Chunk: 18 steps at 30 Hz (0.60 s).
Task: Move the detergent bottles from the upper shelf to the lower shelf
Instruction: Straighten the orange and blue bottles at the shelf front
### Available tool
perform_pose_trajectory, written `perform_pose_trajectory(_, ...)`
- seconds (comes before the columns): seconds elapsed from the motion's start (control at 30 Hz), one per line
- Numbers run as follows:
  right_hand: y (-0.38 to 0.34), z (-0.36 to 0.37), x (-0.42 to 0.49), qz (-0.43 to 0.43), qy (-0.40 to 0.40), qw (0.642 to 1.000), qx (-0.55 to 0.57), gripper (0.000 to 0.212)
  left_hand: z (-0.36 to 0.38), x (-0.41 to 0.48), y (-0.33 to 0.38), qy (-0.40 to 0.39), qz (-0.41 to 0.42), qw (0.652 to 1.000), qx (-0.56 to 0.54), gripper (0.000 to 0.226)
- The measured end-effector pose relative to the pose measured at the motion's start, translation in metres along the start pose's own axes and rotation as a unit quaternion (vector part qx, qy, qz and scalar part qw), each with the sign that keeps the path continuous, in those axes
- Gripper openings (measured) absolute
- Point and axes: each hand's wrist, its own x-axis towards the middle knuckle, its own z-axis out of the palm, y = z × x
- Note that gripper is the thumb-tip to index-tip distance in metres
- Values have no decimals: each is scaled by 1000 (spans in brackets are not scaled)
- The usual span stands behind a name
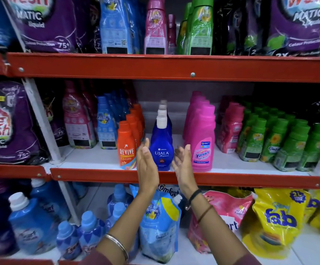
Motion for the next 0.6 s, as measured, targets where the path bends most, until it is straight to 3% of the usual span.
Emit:
perform_pose_trajectory(0.1, -2, 0, 3, 5, 4, 1000, 16, 68, -3, 10, -3, -29, -45, 998, -28, 80)
perform_pose_trajectory(0.2, 2, -2, 4, 3, 10, 1000, 6, 75, -5, 15, -8, -42, -77, 995, -45, 93)
perform_pose_trajectory(0.27, 1, -2, 4, 9, 13, 1000, 7, 84, -7, 17, -10, -50, -94, 992, -65, 93)
perform_pose_trajectory(0.47, 3, -2, 6, 3, 30, 1000, 4, 72, -8, 22, -14, -69, -95, 988, -96, 68)
perform_pose_trajectory(0.6, 2, 0, 1, -6, 34, 999, -11, 70, -10, 16, -7, -56, -71, 993, -75, 73)
